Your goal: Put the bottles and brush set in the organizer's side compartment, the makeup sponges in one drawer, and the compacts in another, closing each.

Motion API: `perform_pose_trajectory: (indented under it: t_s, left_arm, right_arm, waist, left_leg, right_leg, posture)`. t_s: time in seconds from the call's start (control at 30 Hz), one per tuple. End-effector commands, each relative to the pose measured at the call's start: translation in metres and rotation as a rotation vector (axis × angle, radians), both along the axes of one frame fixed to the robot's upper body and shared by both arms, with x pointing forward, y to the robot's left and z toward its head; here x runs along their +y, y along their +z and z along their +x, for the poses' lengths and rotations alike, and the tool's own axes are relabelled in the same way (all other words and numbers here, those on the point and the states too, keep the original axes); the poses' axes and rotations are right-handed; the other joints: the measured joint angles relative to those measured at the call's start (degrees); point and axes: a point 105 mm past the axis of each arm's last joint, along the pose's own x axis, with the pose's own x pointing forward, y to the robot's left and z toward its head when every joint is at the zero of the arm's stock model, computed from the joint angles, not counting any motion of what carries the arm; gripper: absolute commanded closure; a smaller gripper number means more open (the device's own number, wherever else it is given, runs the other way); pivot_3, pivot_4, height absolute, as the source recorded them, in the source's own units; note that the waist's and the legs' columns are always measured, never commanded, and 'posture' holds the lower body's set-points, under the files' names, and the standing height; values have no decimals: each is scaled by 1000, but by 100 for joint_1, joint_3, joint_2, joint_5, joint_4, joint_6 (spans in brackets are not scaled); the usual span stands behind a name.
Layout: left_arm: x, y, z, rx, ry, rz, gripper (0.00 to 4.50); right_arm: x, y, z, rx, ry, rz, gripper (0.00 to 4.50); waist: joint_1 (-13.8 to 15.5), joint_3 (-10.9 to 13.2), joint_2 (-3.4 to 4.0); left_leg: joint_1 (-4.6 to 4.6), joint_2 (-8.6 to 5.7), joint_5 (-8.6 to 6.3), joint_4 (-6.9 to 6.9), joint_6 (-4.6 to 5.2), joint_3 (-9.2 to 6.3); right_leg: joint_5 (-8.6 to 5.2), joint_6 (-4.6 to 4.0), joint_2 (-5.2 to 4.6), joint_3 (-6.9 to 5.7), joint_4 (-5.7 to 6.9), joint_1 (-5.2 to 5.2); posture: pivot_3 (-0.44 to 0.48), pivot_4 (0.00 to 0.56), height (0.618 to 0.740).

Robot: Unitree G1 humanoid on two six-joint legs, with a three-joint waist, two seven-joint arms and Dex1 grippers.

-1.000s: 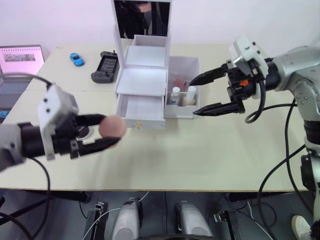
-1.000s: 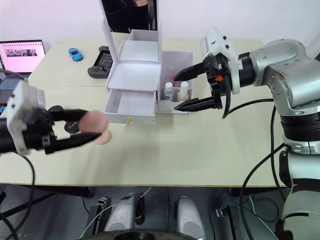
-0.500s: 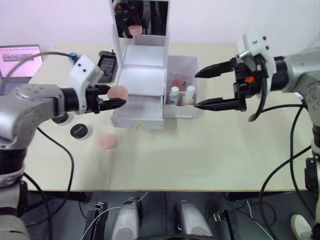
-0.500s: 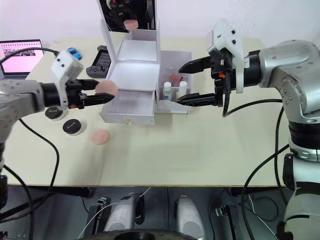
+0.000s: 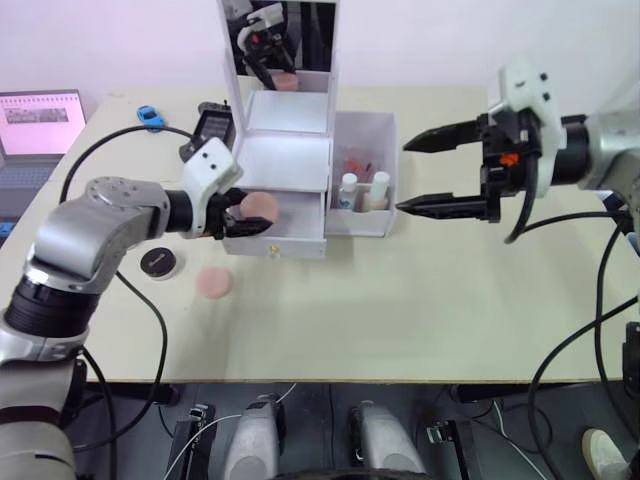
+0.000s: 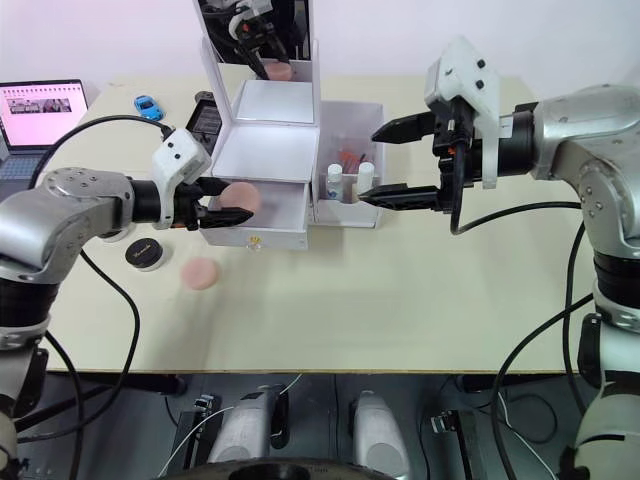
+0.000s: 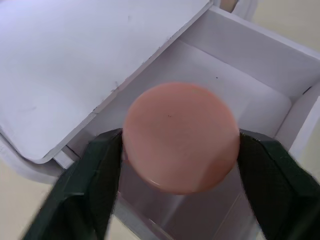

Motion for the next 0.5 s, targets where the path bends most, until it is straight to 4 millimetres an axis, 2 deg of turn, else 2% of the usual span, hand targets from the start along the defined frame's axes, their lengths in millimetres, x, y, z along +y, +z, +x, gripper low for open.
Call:
perform_pose_trajectory:
  t_s: [0.03,0.2,0.33,0.4,0.43,0.5]
  left_arm:
    - [3,20,0,-52,0,-26,84]
    - [9,36,-6,-69,8,-51,84]
    - [31,56,-12,-113,67,-114,84]
    - [74,57,-12,-140,186,-72,84]
    - [87,57,-13,-146,219,-56,84]
    - [114,54,-24,-158,245,-53,84]
  right_arm:
    - [-4,15,-7,-69,-4,9,0]
    - [-5,11,-3,-60,2,7,0]
    - [-10,6,9,-44,-9,55,0]
    - [-28,18,26,-74,-66,214,0]
    - [-35,21,32,-84,-87,263,0]
    - [-59,9,43,-127,-153,229,0]
  waist:
    - [0,0,0]
    - [-11,0,0]
    - [-21,0,-1]
    - [-73,-1,-4]
    - [-79,1,0]
    - [-52,1,0]
  left_leg:
    - [0,0,0,0,0,1]
    - [0,0,0,-1,0,-1]
    - [0,1,0,-1,0,-1]
    - [2,3,0,-2,0,-1]
    - [6,6,0,-2,0,1]
    - [6,8,0,-5,1,3]
  right_leg:
    - [0,0,0,0,0,0]
    - [0,1,0,0,1,-1]
    - [0,1,1,0,1,-1]
    - [0,1,2,0,1,-1]
    - [0,1,8,5,1,0]
    - [0,1,11,7,3,-4]
  posture:
    - [0,150,739]
    - [0,150,739]
    - [0,150,739]
    - [0,150,739]
    - [0,150,739]
    - [0,150,739]
